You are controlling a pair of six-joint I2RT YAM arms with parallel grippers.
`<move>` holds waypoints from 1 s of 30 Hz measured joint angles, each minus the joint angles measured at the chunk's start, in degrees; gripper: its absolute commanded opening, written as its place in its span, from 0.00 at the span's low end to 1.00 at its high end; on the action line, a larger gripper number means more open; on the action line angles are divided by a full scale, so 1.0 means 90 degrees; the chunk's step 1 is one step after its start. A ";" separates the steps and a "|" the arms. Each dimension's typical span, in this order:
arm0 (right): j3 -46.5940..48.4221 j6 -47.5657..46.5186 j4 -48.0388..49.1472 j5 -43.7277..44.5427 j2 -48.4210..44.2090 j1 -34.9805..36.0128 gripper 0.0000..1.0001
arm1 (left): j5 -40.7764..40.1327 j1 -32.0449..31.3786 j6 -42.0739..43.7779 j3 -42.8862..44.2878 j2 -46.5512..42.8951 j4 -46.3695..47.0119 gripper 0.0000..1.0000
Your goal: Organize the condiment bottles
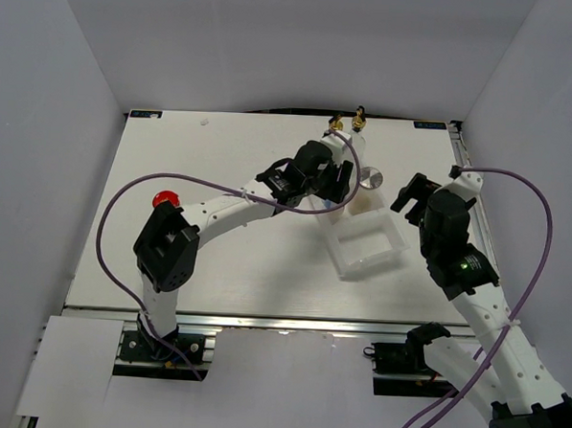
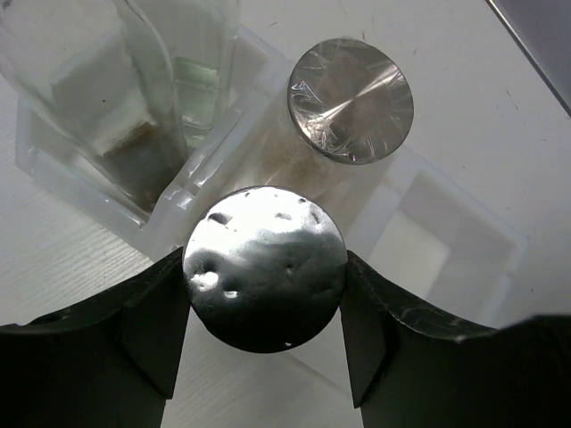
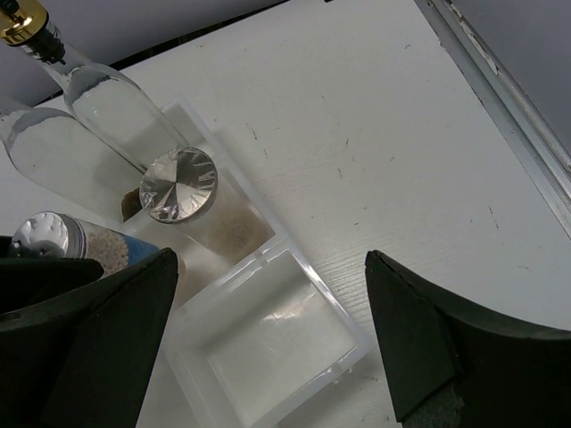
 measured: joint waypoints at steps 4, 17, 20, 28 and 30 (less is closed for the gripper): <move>-0.0002 -0.0002 0.0002 0.0000 0.0032 -0.0002 0.89 | 0.0027 -0.0002 0.0002 0.0051 0.0056 -0.0010 0.05; -0.0063 -0.0027 0.0019 -0.0017 0.0092 -0.0002 0.89 | 0.0119 -0.0002 0.0000 0.0471 0.0821 -0.0087 0.56; -0.0083 -0.0027 0.0015 -0.0019 0.0109 -0.0002 0.89 | 0.0121 -0.0002 0.0024 0.0474 0.0845 -0.0151 0.87; -0.0083 -0.0027 0.0022 -0.0039 0.0155 -0.0002 0.89 | 0.0114 -0.0002 0.0044 0.0605 0.0780 -0.0153 0.98; -0.0083 -0.0039 0.0024 -0.0061 0.0163 -0.0002 0.89 | 0.0107 -0.0002 0.0044 0.0605 0.0731 -0.0231 0.98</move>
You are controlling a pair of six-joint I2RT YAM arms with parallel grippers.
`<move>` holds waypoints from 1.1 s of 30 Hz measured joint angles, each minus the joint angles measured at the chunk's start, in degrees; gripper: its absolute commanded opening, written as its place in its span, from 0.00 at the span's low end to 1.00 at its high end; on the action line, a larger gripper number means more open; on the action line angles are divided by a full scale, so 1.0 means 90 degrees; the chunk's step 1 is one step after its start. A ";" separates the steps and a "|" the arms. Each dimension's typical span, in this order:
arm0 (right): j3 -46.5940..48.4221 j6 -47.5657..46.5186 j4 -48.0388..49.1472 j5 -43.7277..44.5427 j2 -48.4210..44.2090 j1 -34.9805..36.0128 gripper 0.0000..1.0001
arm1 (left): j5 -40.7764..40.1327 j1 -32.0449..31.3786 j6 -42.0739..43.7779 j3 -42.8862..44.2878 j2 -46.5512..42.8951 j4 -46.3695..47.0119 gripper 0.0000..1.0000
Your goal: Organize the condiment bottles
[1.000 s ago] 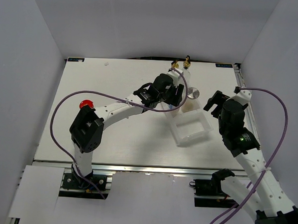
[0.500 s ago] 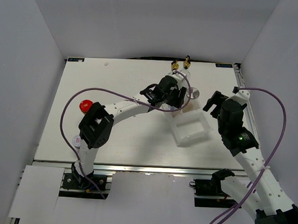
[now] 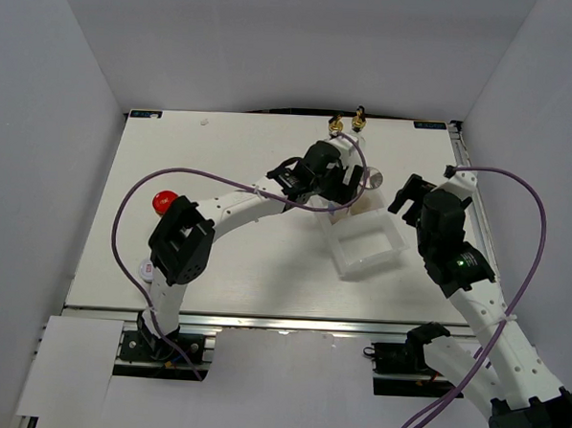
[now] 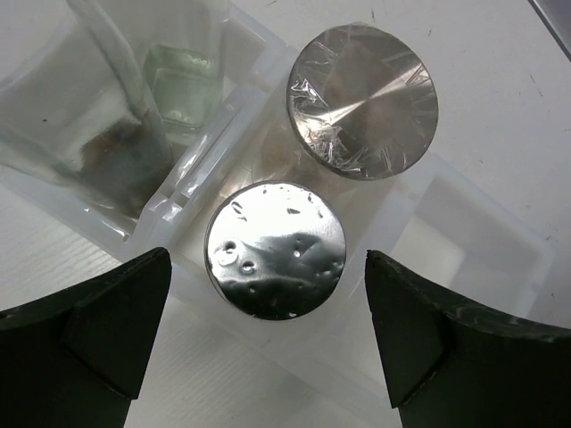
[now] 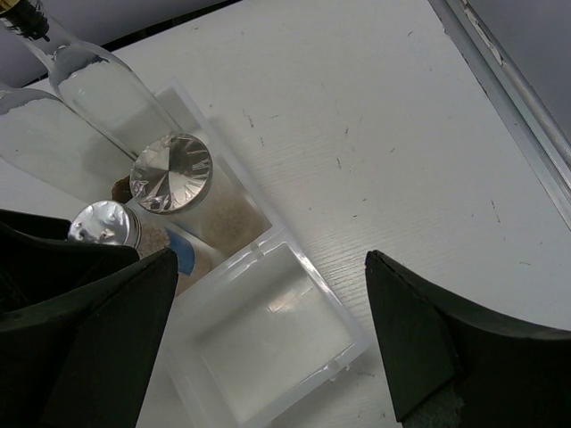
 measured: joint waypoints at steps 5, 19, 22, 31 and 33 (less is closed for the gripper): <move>-0.0022 -0.0131 0.0083 -0.0083 0.0012 0.0000 0.89 | -0.0228 -0.0002 -0.0044 -0.0600 -0.0595 -0.0044 0.98; -0.0032 -0.0204 0.0505 -0.0442 0.0185 -0.0007 0.89 | -0.3237 0.0461 -0.1287 -0.3419 -0.4209 -0.1124 0.98; -0.0102 -0.0202 0.0602 -0.0510 0.0187 -0.0029 0.89 | -0.3759 0.1015 -0.1797 -0.3813 -0.4590 -0.1537 0.98; -0.0347 -0.0197 0.0838 -0.0559 0.0308 -0.0049 0.89 | -0.4058 0.2312 -0.2771 -0.4592 -0.5583 -0.2378 0.98; -0.0410 -0.0197 0.0877 -0.0559 0.0313 -0.0061 0.89 | -0.4160 0.2380 -0.2973 -0.4614 -0.5588 -0.2499 0.98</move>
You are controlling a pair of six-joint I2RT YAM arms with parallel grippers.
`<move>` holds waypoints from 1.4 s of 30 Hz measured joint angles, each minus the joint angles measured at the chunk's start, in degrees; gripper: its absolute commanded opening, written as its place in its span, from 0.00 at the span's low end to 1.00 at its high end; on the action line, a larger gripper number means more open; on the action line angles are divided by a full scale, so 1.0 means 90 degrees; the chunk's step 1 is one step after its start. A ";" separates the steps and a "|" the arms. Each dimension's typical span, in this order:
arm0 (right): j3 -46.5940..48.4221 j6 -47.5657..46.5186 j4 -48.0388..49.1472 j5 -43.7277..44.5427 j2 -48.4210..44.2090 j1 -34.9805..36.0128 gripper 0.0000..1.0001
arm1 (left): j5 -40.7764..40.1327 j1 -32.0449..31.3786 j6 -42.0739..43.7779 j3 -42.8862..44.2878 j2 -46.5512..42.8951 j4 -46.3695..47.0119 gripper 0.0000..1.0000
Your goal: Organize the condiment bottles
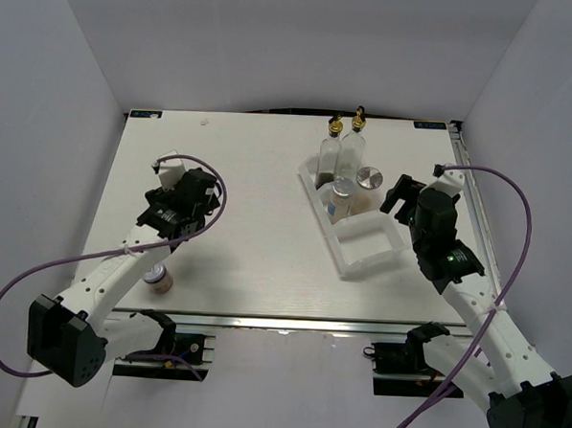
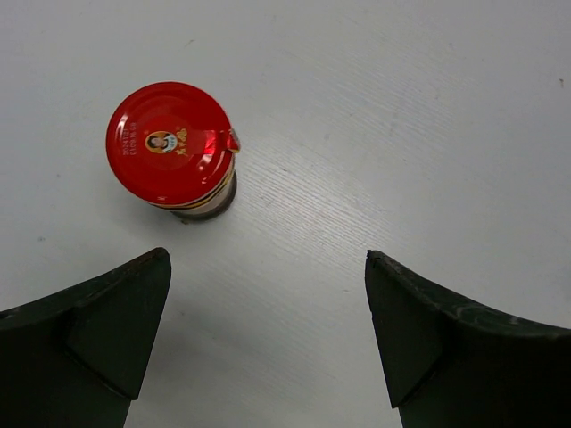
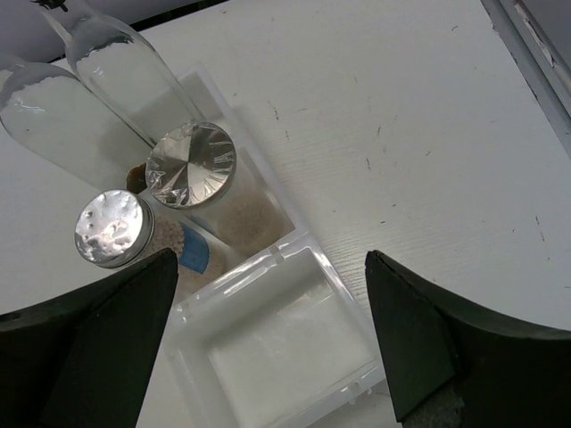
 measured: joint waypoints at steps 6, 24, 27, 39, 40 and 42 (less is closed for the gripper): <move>-0.0022 0.0007 0.0000 0.0010 0.0119 -0.0029 0.89 | -0.0002 0.0770 -0.0260 -0.0430 -0.0022 -0.0080 0.98; -0.0022 0.0017 0.0036 -0.0017 0.0248 -0.0063 0.89 | 0.0299 0.1914 0.0316 0.0019 0.1780 0.0784 0.92; -0.0022 0.0017 0.0036 -0.0017 0.0187 -0.0063 0.89 | 0.0311 0.1950 0.0381 0.0102 0.1853 0.0838 0.50; -0.0022 -0.0002 -0.0002 -0.0007 0.0102 -0.0063 0.90 | 0.1792 0.1899 0.0777 0.0000 0.1566 0.1311 0.00; -0.0022 -0.0005 -0.0017 -0.0002 0.0090 -0.0063 0.89 | 0.1923 0.1780 0.0814 -0.0015 0.1486 0.1326 0.00; -0.0024 -0.0010 -0.0049 -0.0002 0.0049 -0.0063 0.89 | 0.2072 0.1345 0.0954 -0.0017 0.1280 0.1355 0.00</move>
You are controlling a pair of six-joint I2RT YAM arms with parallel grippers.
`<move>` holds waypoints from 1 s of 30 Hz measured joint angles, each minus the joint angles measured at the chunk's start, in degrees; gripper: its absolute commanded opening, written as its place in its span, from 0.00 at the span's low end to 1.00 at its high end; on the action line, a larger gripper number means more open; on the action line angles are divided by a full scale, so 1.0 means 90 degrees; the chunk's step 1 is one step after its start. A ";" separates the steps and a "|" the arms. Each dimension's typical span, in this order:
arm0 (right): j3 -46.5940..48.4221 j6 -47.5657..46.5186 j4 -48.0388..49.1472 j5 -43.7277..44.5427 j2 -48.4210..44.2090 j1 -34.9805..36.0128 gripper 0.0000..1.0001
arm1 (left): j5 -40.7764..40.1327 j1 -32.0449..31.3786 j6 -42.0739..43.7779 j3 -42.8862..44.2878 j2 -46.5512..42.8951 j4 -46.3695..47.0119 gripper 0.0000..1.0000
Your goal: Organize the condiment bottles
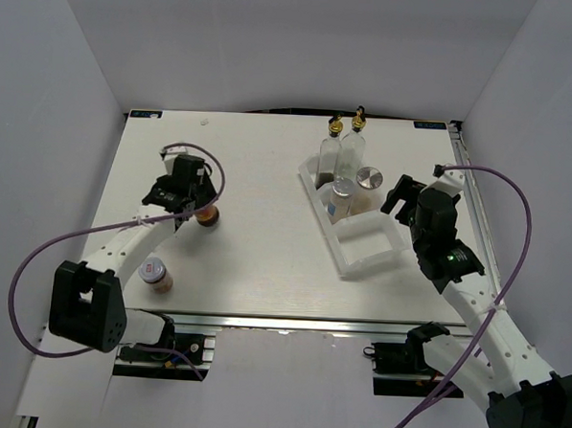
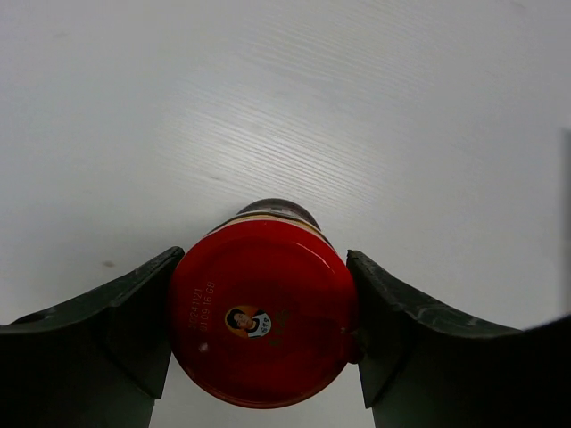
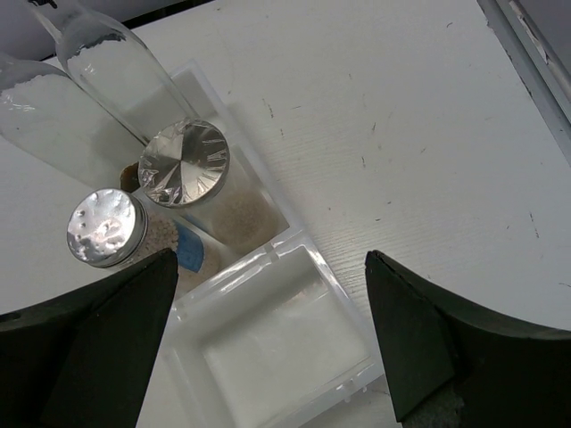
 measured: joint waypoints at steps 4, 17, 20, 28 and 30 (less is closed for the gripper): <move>0.0000 -0.0044 -0.0027 -0.0017 -0.0165 -0.0002 0.89 | 0.0498 -0.1241 0.0347 0.0148 -0.0359 0.0250 0.00; 0.0117 0.0233 -0.0685 0.0335 -0.0389 -0.0755 0.89 | 0.1217 -0.4444 0.1700 0.2900 0.1486 0.0595 0.00; 0.0117 0.0323 -0.0797 0.0236 -0.0386 -0.1056 0.89 | 0.1314 -0.4860 0.1994 0.3645 0.2157 0.0425 0.00; 0.0114 0.0444 -0.0865 0.0189 -0.0449 -0.1360 0.89 | 0.1503 -0.5224 0.2455 0.5637 0.3971 -0.0056 0.00; 0.0114 0.0447 -0.0860 0.0172 -0.0510 -0.1382 0.89 | 0.1498 -0.5226 0.2528 0.6013 0.4345 -0.0124 0.00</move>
